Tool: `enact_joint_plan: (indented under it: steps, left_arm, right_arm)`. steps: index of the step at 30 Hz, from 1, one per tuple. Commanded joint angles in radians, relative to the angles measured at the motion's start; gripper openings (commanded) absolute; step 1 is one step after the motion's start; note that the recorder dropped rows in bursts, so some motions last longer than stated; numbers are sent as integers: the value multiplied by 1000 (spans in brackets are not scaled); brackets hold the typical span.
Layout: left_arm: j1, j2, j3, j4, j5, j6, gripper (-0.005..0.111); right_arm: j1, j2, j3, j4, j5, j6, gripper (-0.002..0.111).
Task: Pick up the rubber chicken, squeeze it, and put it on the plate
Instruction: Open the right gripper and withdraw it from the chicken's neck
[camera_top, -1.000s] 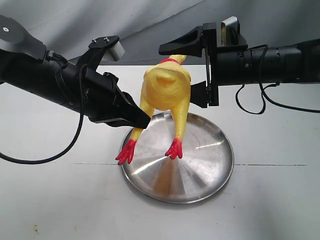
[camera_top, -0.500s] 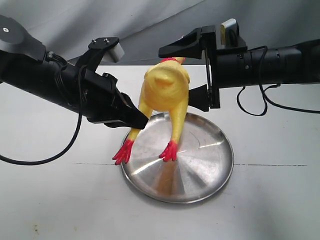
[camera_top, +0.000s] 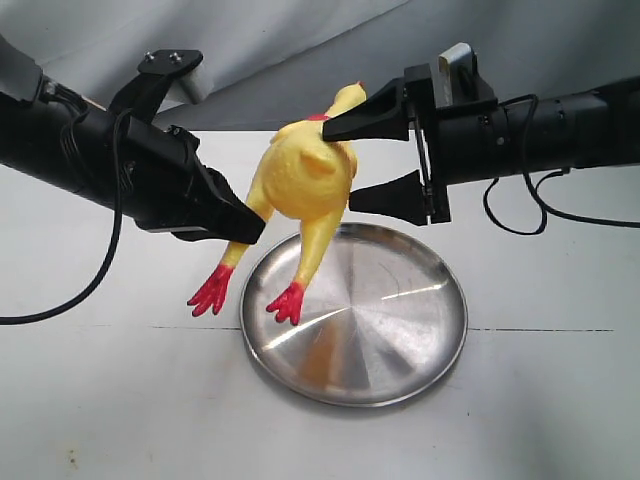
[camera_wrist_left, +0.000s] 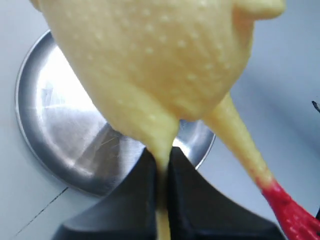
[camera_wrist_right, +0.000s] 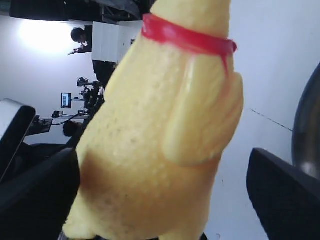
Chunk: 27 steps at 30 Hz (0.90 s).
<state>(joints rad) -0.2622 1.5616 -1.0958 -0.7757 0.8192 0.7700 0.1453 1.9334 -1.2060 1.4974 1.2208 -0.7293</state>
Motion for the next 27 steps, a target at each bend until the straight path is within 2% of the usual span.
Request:
enact_joint_plan:
  steps: [1, 7, 10, 12, 17, 21, 27]
  left_arm:
    - [2, -15, -14, -14, -10, -7, 0]
    - [2, -15, -14, -14, -10, -5, 0]
    - [2, -13, -14, -14, -10, -3, 0]
    - [2, -8, -14, -14, -10, -1, 0]
    - [2, 37, -14, -76, -17, 38, 0]
    - [2, 78, -14, -108, -37, 45, 0]
    - [2, 125, -14, -108, -87, 7, 0]
  right_arm:
    - [-66, -10, -2, -51, 0, 5, 83]
    - [-174, -12, -2, -92, 0, 45, 82]
    - [-204, -28, -2, -119, 0, 59, 74]
    - [-217, -42, -2, -124, 0, 59, 61]
    - [-224, -92, -2, -126, 0, -13, 3]
    - [-224, -172, -2, -166, 0, -48, 0]
    - [-224, -373, 18, -410, -198, 56, 0]
